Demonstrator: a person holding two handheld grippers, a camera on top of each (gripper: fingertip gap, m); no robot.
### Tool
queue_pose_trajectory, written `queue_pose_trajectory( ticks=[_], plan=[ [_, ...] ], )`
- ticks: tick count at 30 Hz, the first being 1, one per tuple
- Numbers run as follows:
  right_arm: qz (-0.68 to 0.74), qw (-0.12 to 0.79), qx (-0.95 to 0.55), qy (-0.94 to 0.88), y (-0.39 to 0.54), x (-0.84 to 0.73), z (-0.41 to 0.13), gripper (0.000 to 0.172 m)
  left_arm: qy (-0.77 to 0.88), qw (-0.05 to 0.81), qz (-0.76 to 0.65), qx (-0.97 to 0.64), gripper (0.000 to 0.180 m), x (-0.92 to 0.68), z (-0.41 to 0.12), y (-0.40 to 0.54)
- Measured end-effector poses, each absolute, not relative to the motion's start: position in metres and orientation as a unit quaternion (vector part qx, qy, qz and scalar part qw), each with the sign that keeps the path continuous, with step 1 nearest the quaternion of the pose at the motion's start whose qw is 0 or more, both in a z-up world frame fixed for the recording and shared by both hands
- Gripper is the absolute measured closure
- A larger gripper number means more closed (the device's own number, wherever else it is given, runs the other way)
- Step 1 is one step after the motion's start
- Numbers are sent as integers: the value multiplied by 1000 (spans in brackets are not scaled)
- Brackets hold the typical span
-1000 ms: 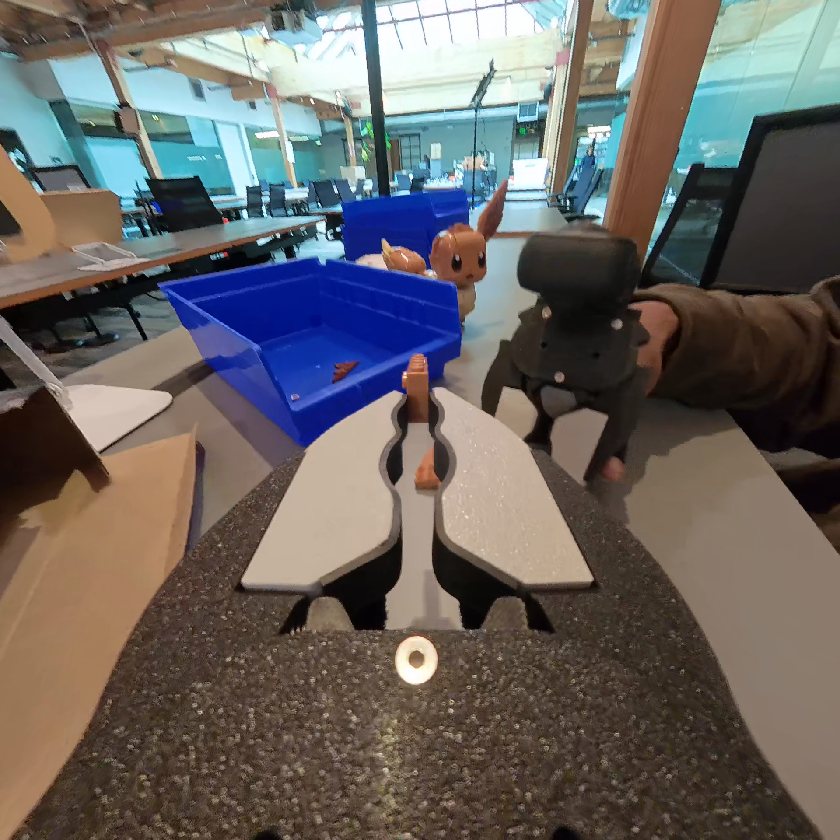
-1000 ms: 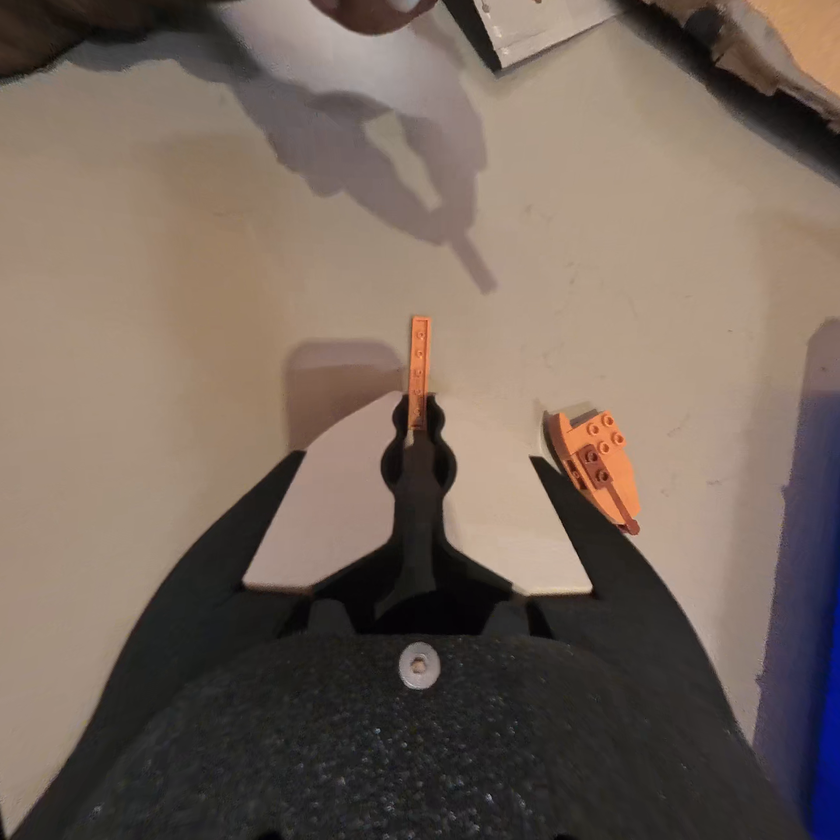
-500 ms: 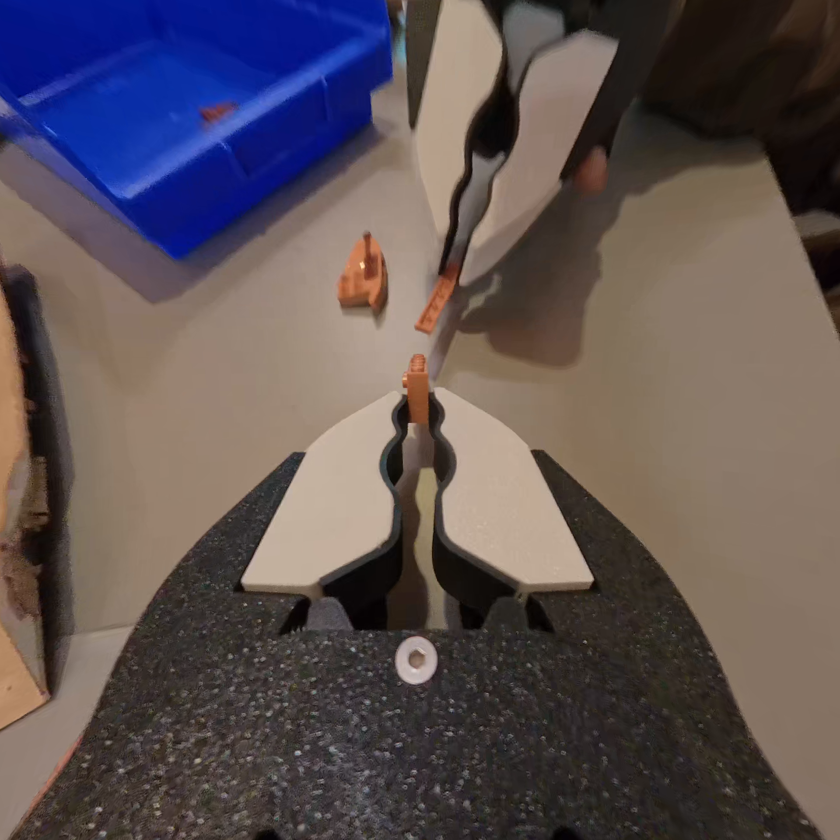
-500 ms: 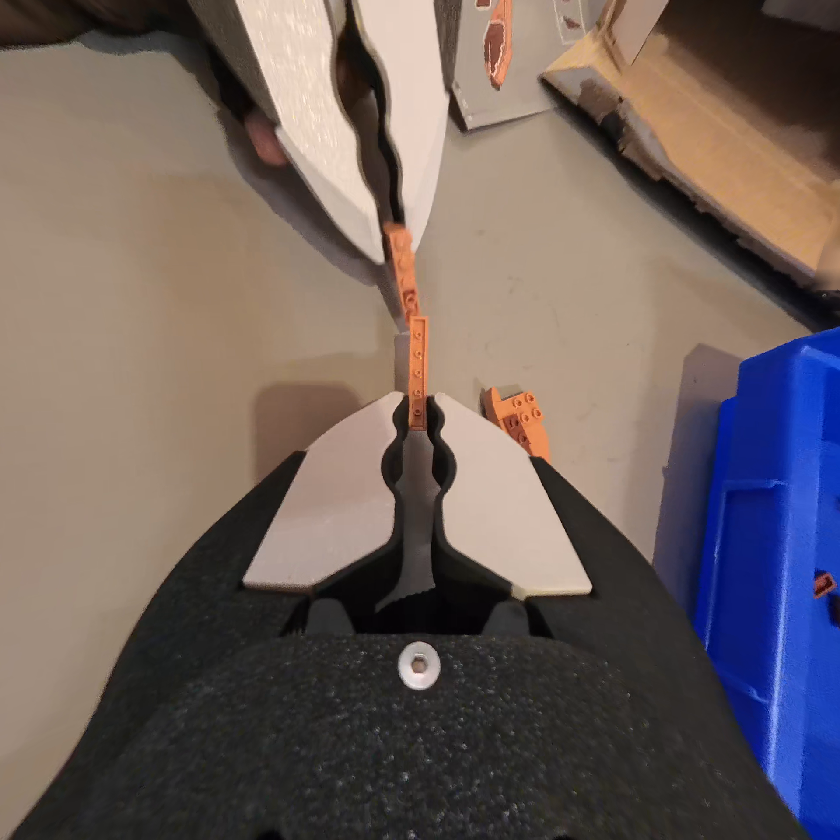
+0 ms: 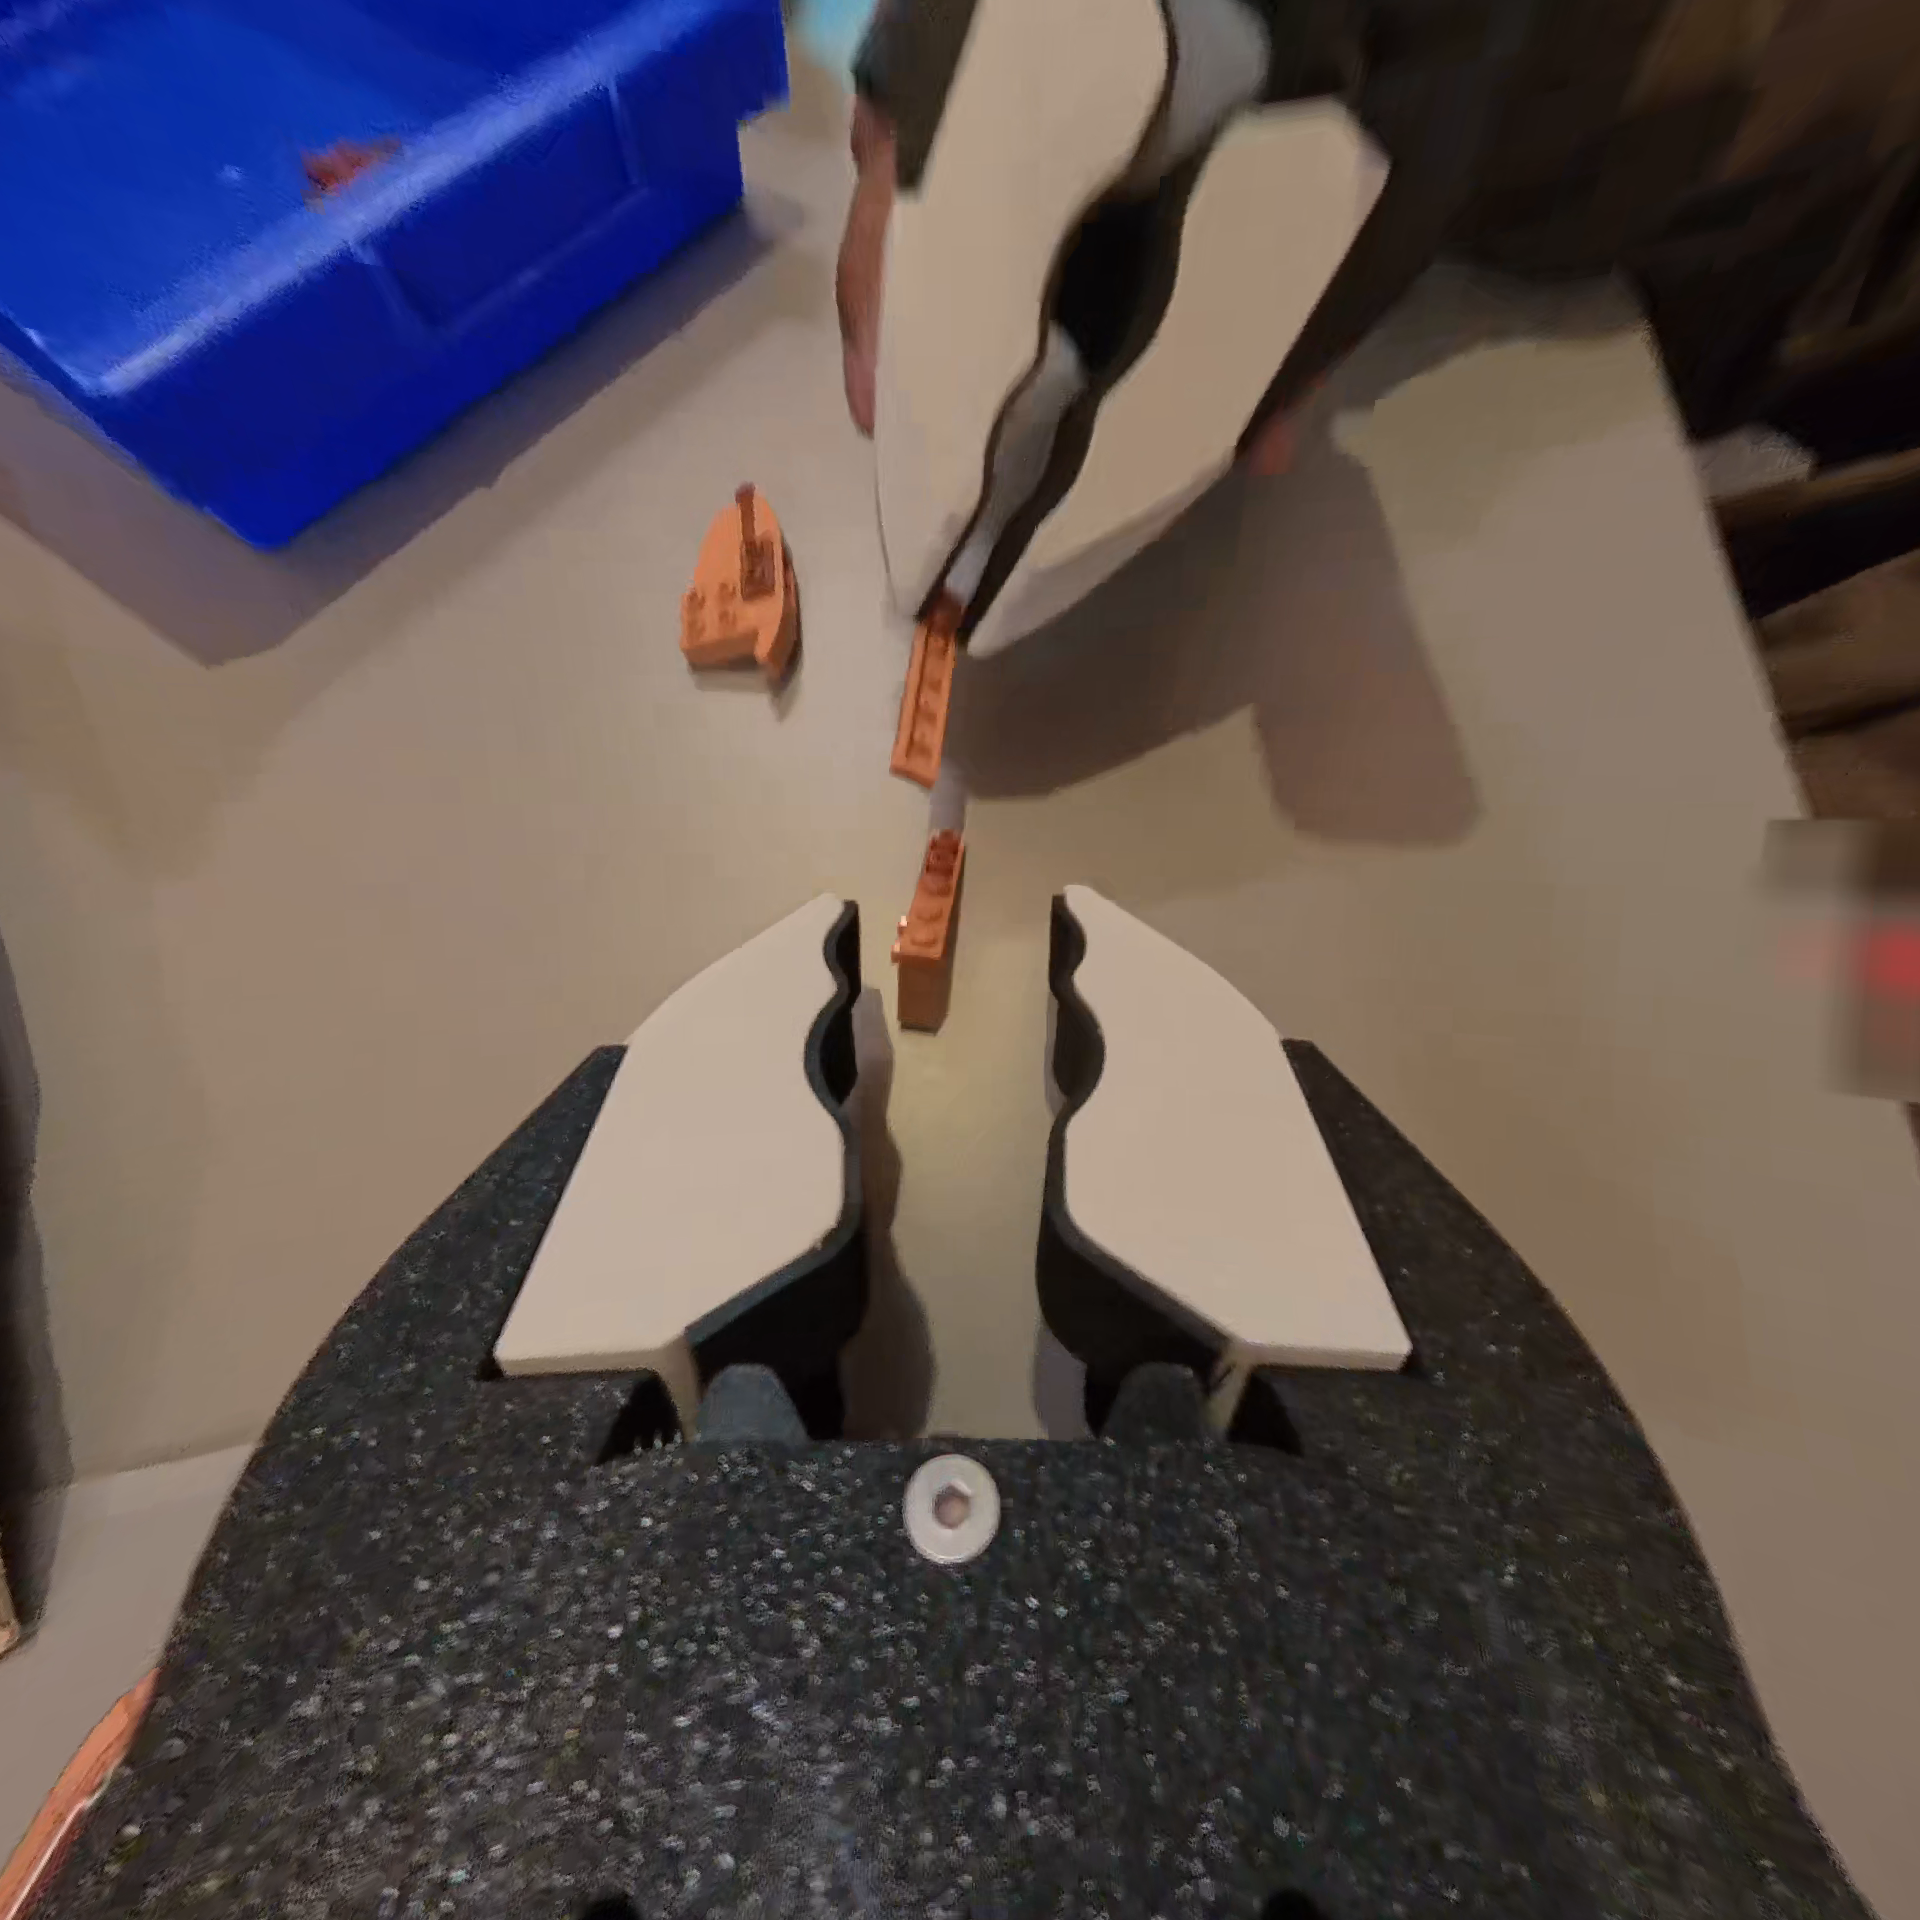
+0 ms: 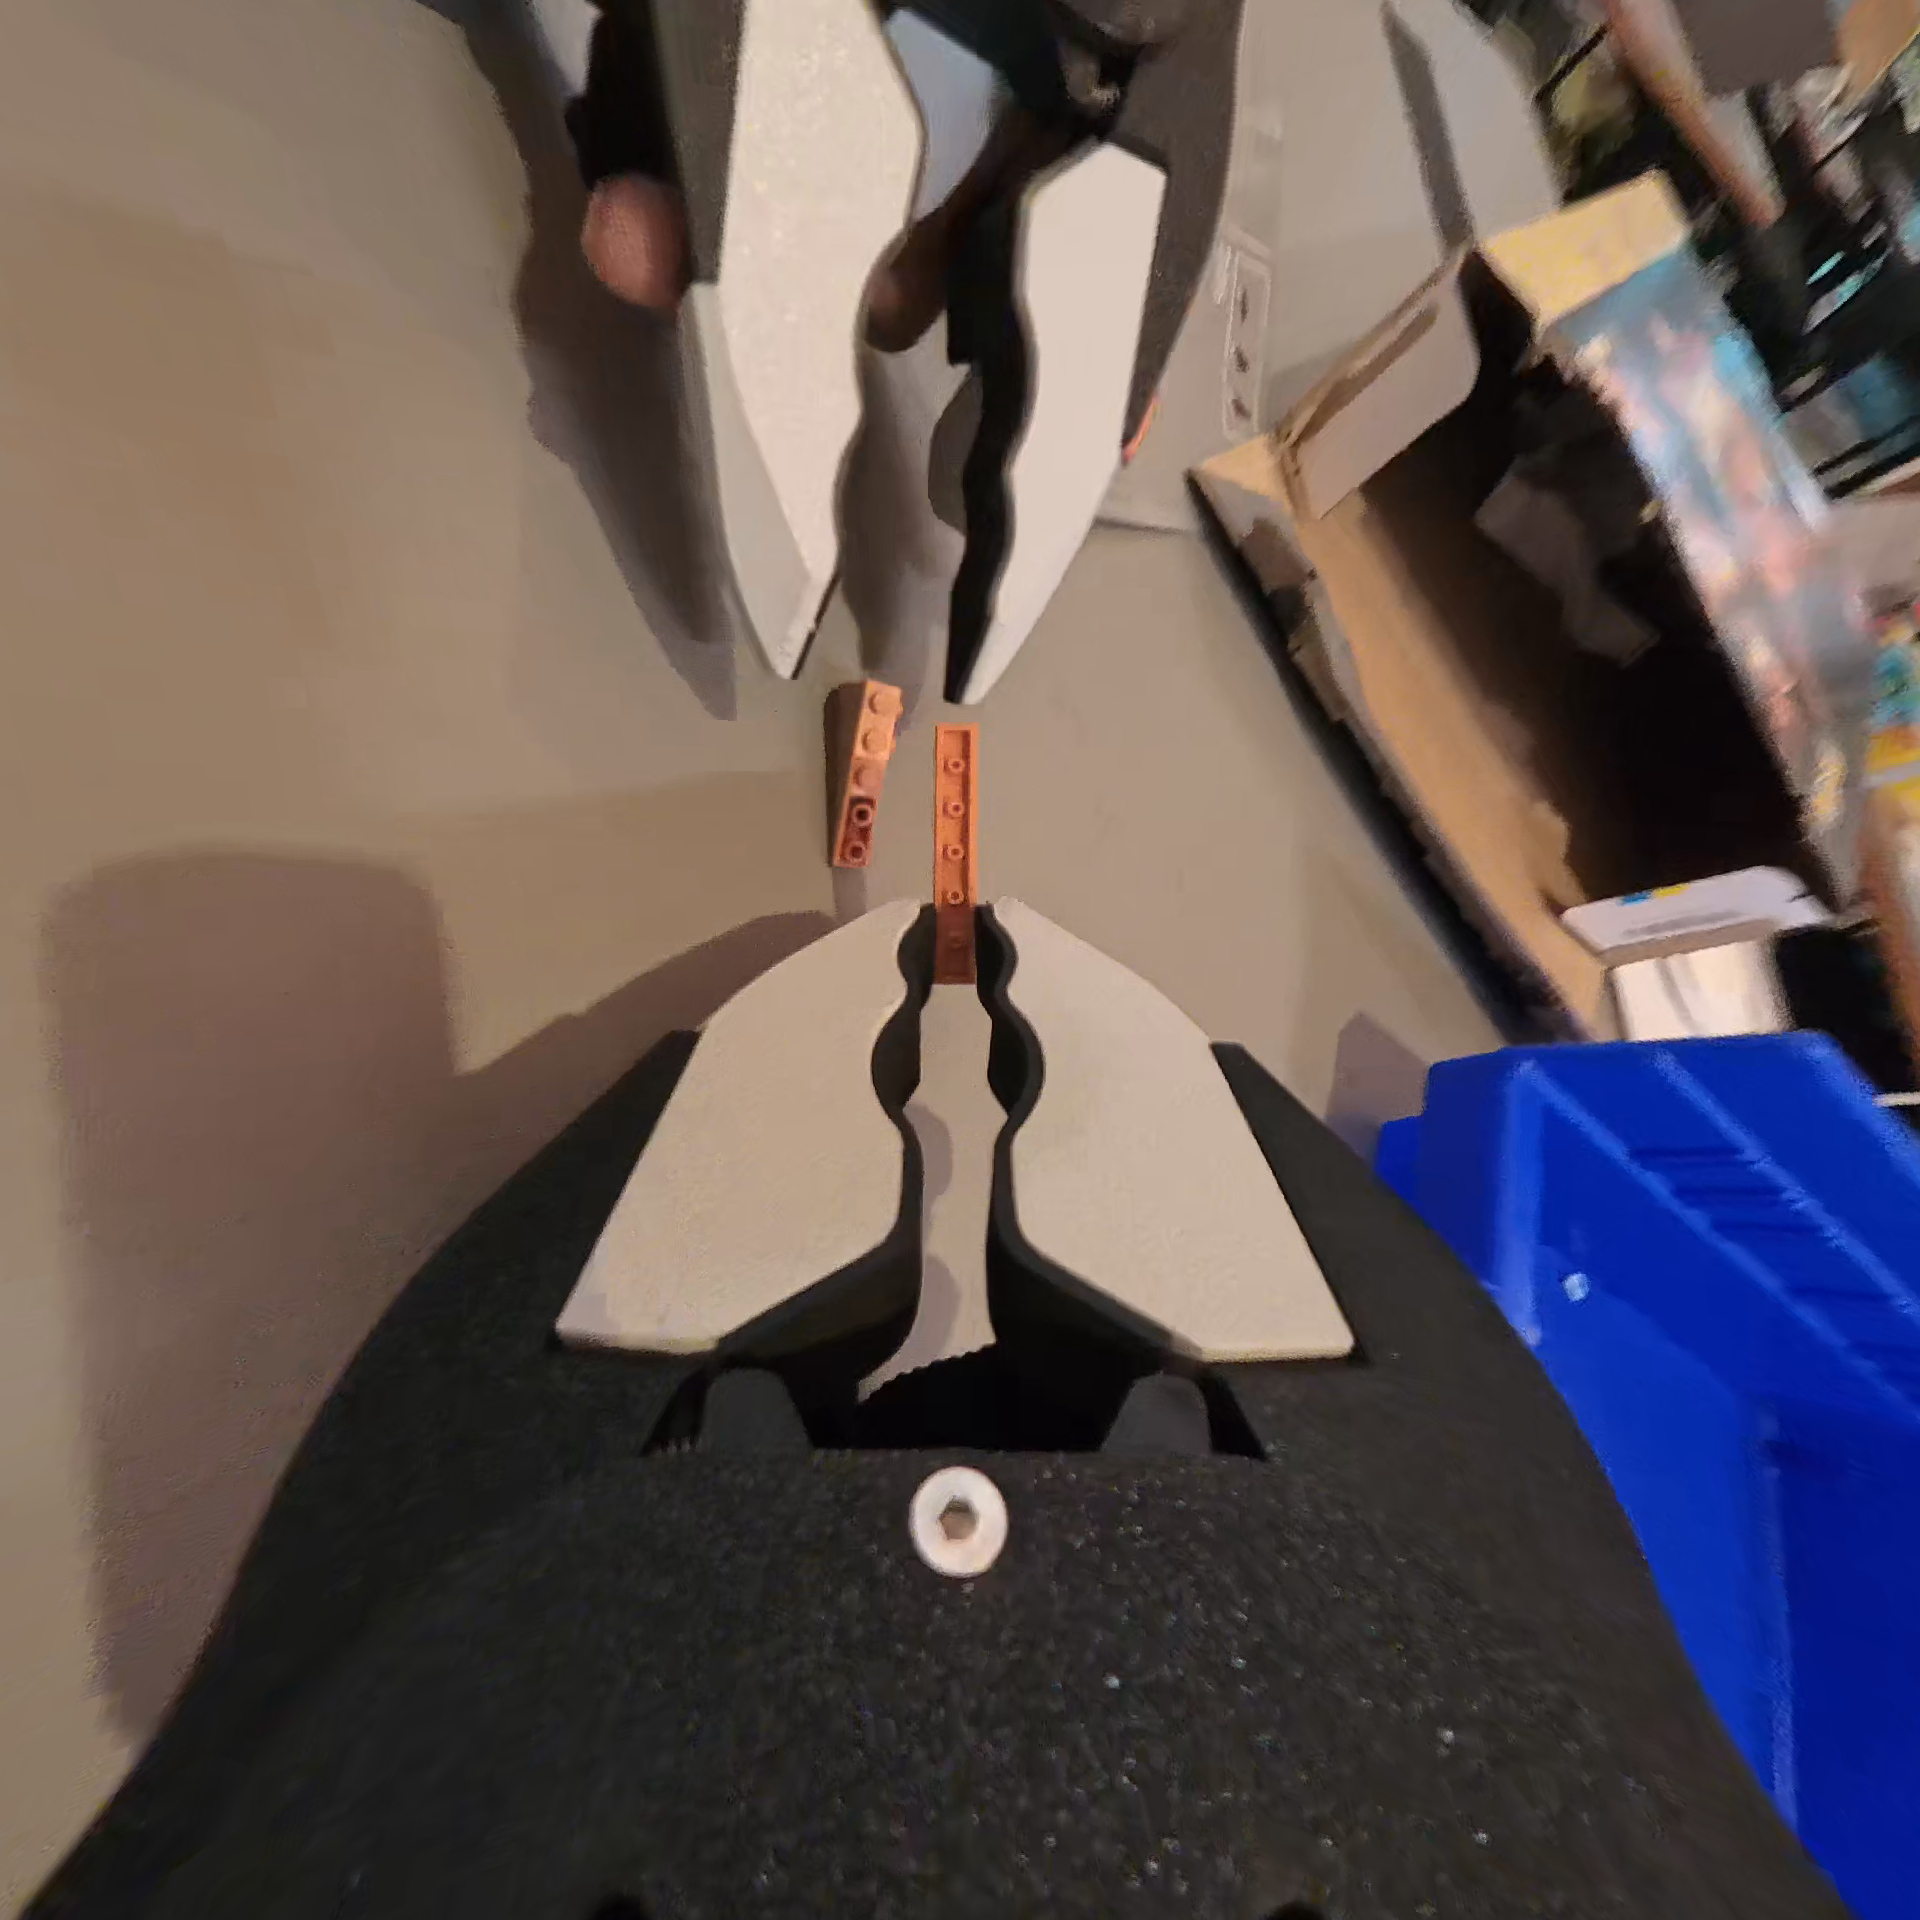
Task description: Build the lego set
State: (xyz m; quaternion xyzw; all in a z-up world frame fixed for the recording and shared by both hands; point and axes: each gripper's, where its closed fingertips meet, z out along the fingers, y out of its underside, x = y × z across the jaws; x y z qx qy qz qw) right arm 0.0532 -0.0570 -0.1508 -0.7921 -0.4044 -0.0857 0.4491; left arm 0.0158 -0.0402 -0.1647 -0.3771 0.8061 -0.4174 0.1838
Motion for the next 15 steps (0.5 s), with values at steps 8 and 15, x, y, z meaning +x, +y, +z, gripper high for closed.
queue_pose_trajectory(
  ticks=[8,15],
  plan=[
    [-211,482,-716,-459,-49,51,-138,164,719,171,-524,-423,151,28,-131,-40],
    [-232,502,-695,-459,-47,47,-129,165,715,172,-524,-430,163,31,-132,-41]
  ],
)
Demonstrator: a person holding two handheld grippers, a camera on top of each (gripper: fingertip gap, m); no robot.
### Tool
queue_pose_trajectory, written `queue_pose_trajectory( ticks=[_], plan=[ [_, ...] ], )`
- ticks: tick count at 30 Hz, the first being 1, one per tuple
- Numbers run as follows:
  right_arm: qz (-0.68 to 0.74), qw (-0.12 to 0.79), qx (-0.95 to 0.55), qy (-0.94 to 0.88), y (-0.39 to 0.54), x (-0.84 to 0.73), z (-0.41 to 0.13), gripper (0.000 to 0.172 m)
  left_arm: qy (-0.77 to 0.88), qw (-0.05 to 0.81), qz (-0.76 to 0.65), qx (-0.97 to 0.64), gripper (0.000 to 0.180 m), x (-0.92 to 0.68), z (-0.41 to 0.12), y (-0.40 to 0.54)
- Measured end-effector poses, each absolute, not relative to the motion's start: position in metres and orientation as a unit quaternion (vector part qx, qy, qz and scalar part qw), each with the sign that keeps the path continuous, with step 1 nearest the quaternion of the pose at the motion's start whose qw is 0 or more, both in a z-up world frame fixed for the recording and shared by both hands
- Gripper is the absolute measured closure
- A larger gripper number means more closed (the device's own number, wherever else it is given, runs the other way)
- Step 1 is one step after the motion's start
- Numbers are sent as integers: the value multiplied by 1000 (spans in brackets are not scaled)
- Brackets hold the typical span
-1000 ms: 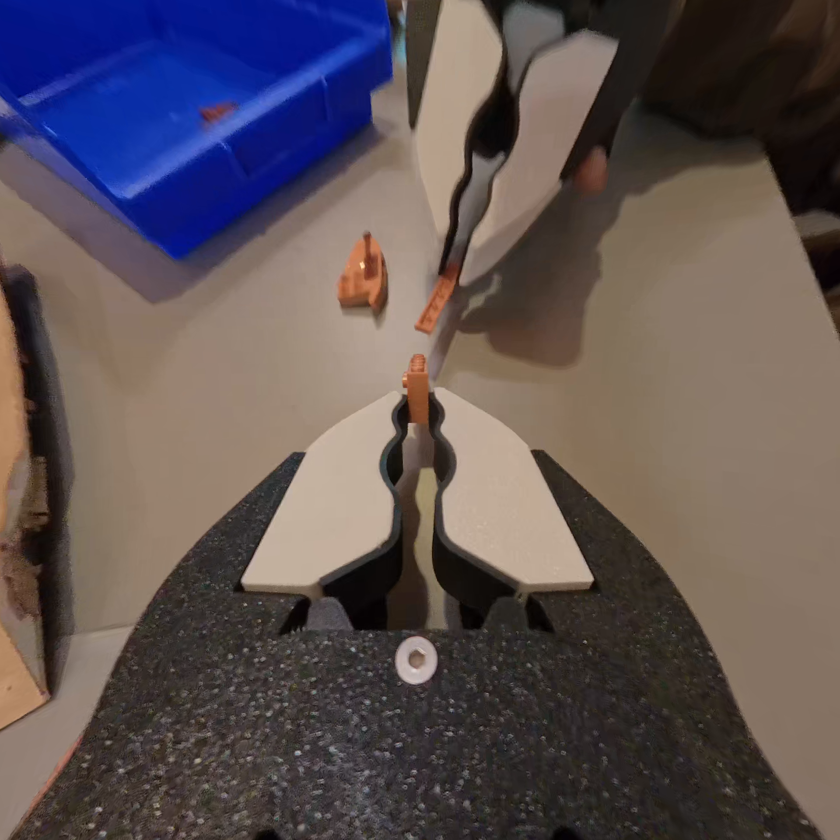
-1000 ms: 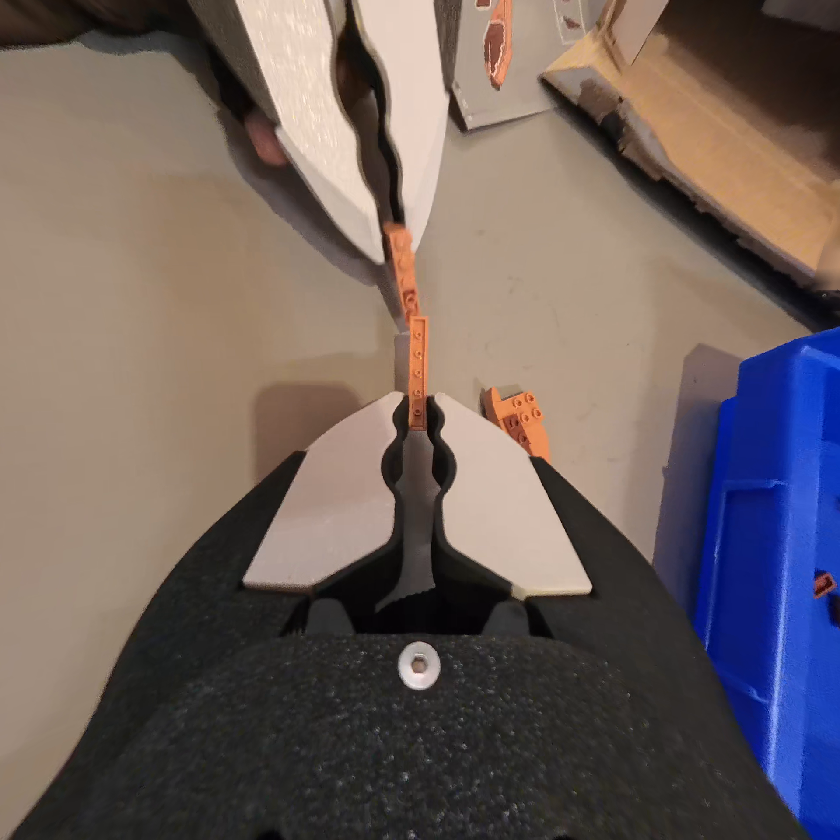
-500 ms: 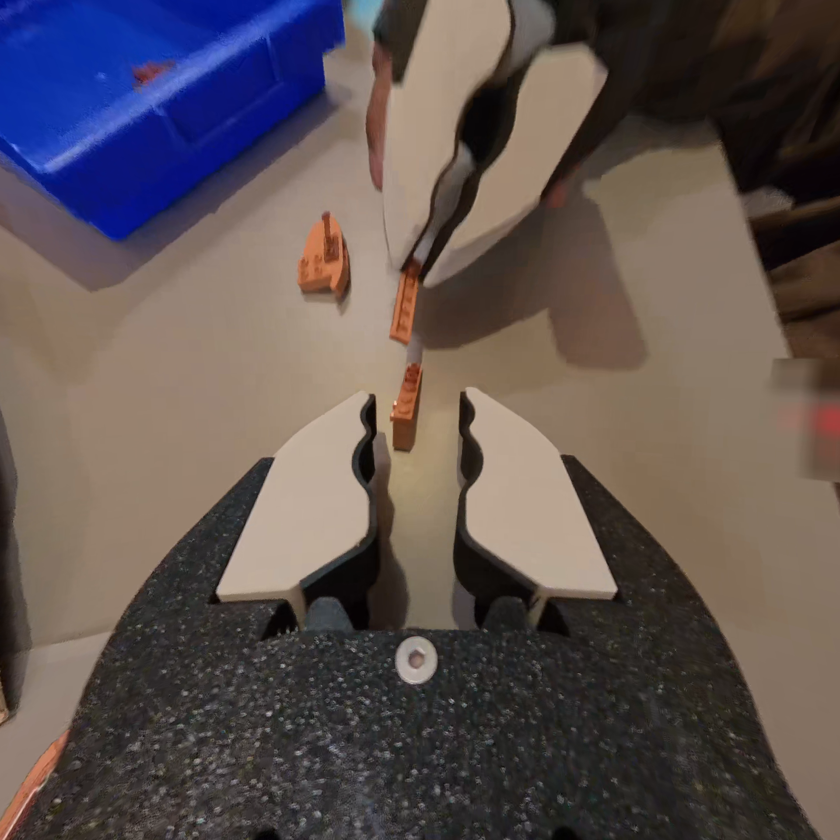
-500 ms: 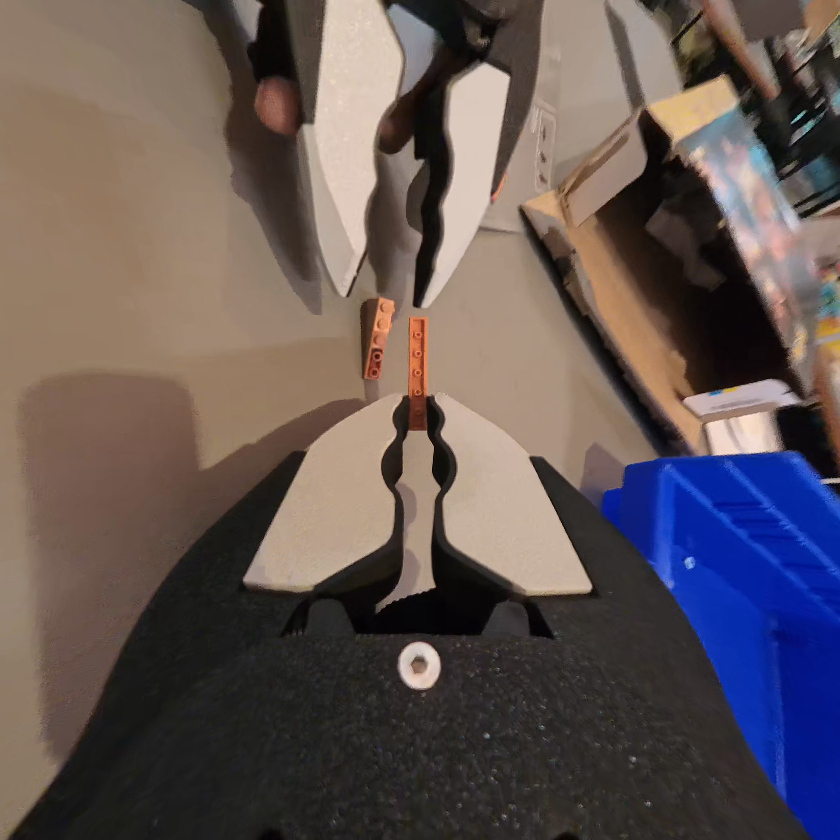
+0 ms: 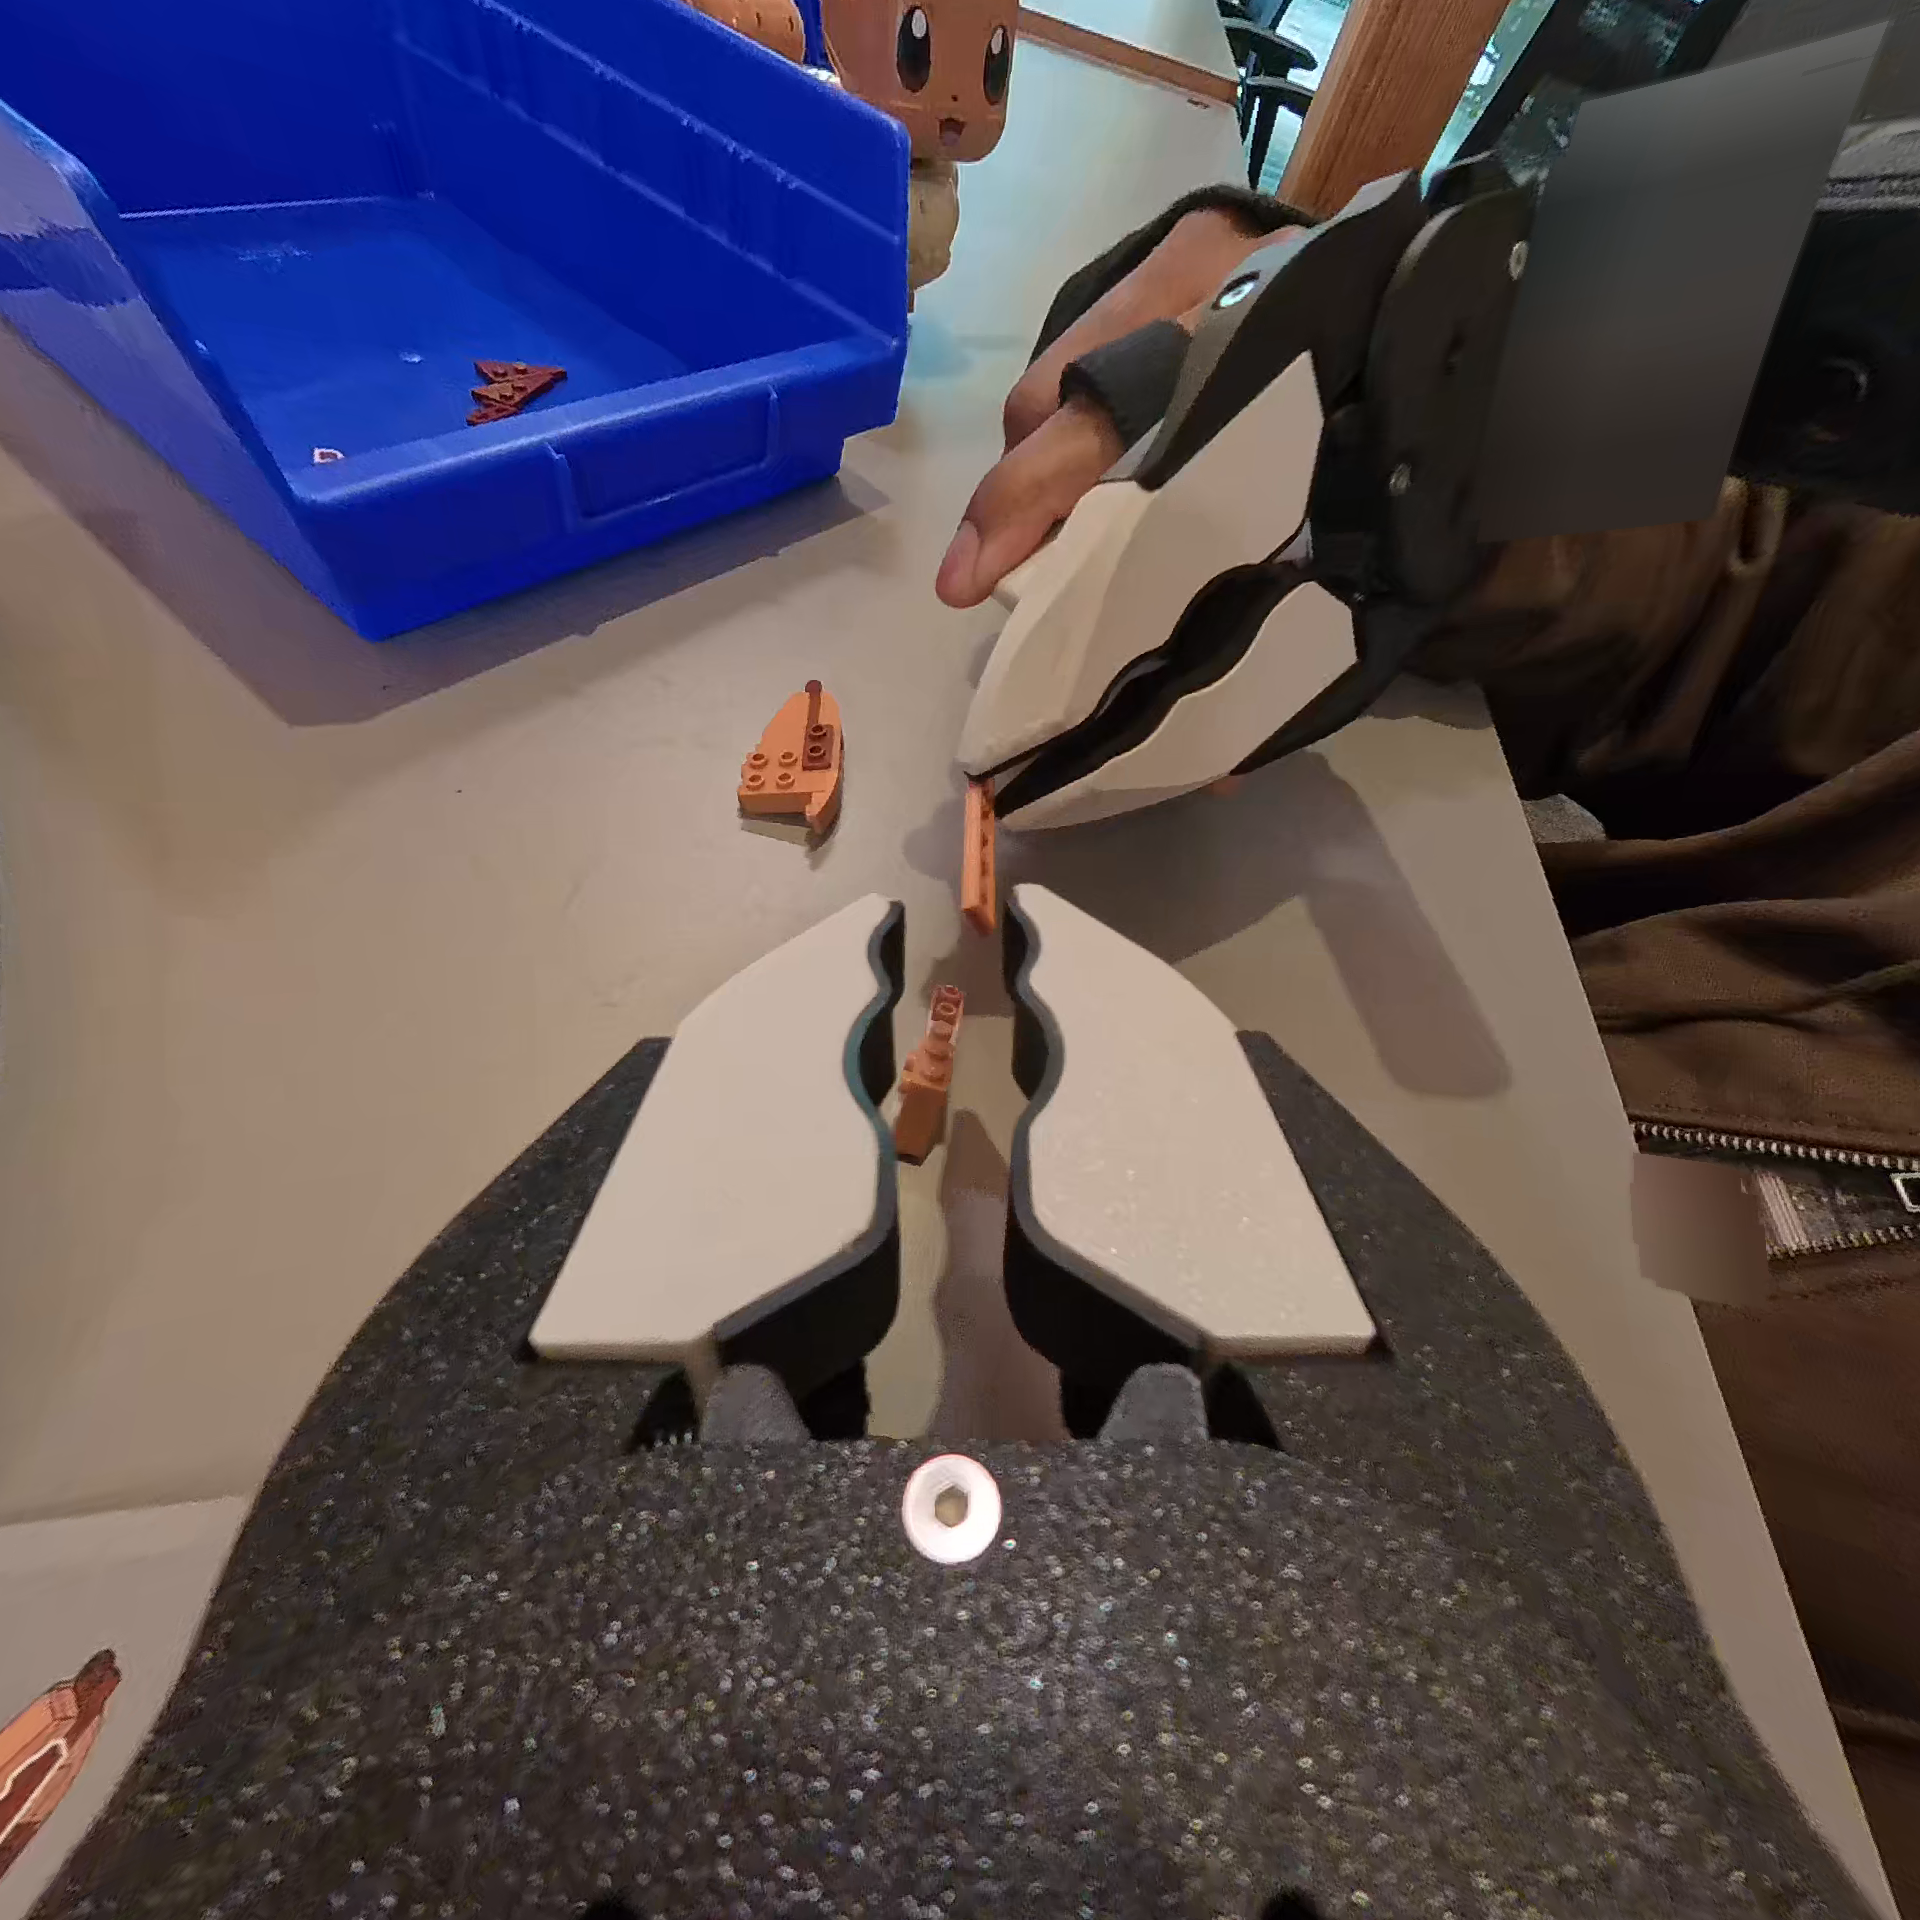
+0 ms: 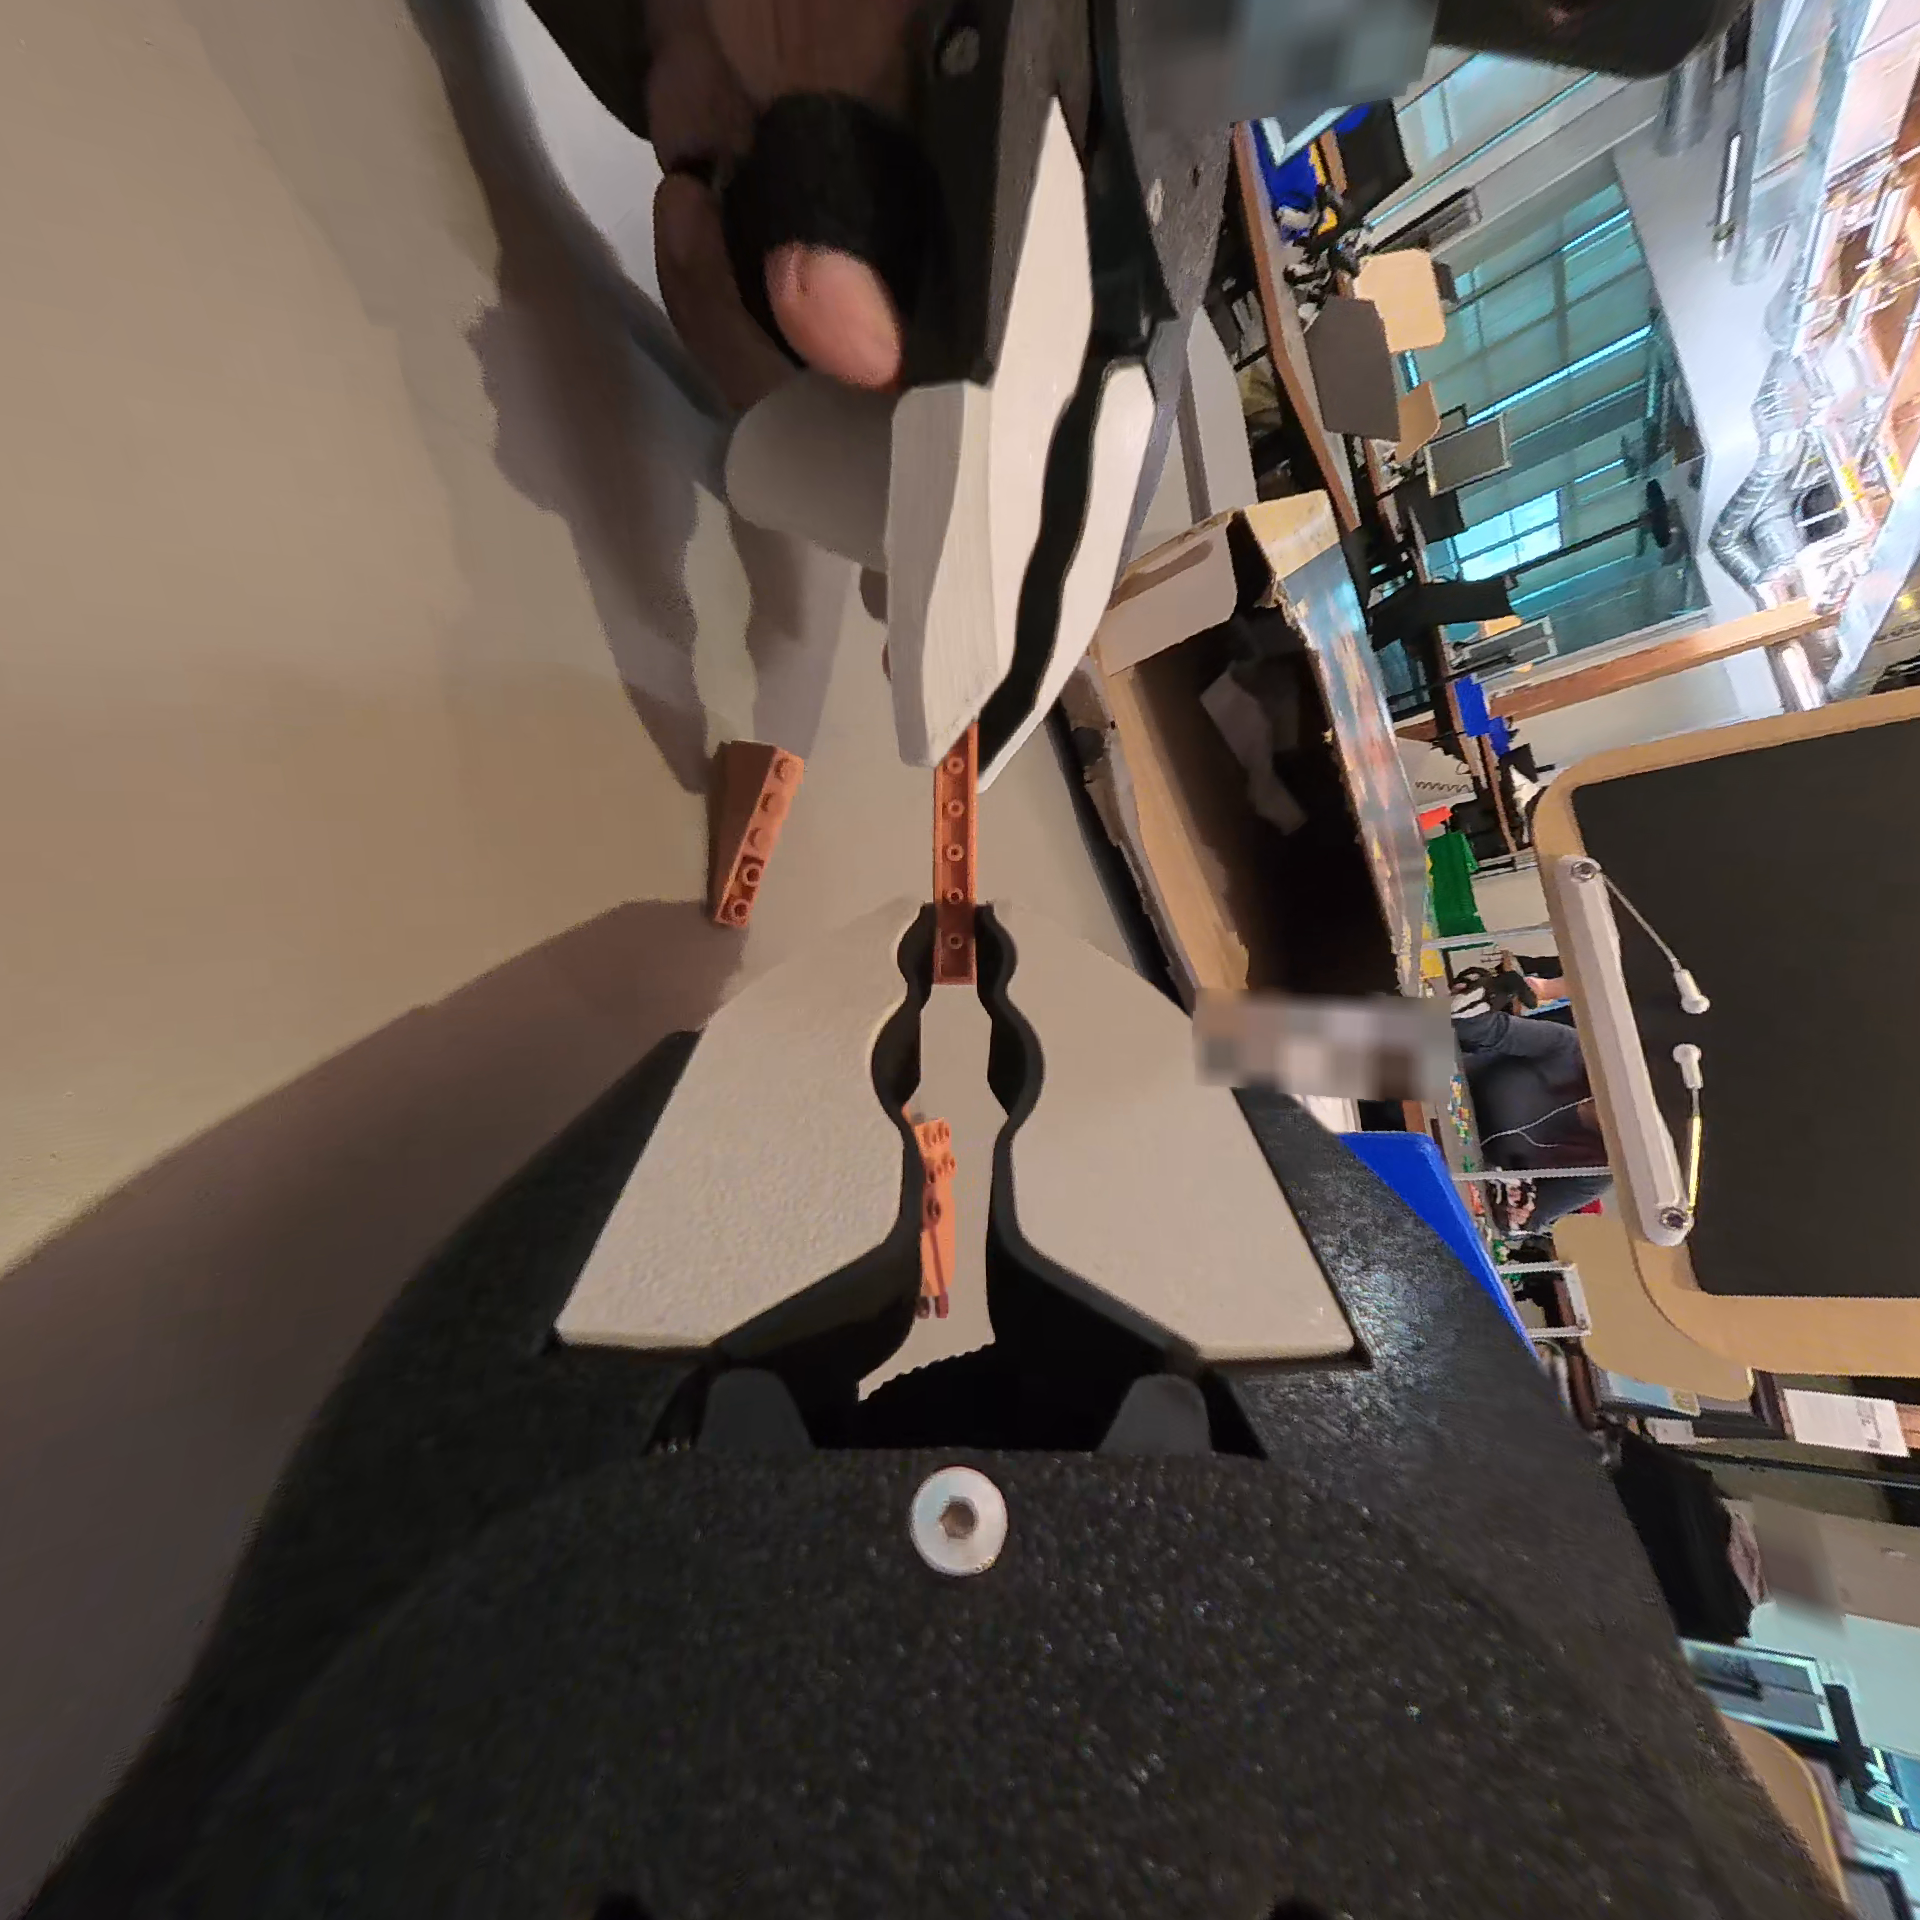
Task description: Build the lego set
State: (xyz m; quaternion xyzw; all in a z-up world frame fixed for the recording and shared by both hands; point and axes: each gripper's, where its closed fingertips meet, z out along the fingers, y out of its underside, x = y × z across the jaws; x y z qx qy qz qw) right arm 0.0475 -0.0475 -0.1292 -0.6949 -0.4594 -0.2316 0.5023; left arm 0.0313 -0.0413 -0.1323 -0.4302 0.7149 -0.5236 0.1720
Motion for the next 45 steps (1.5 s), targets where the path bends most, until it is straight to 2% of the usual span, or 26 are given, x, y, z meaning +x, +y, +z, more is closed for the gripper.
queue_pose_trajectory(
  ticks=[2,6,11,17,20,33,45],
  plan=[
    [-236,507,-690,-459,-47,46,-127,165,716,171,-525,-427,173,31,-132,-43],
    [-224,514,-694,-452,-47,47,-127,161,725,201,-522,-402,178,31,-127,-44],
    [-105,537,-732,-405,-51,46,-124,147,762,319,-448,-342,178,34,-120,-37],
    [60,543,-764,-344,-58,41,-119,145,822,465,-294,-143,177,28,-124,-50],
    [114,516,-775,-346,-65,34,-127,145,841,483,-228,-90,177,28,-138,-53],
    [218,458,-797,-327,-75,24,-144,153,832,509,-220,-5,177,17,-130,-70],
    [232,435,-803,-335,-80,20,-151,161,837,503,-214,26,177,11,-132,-75]
  ],
)
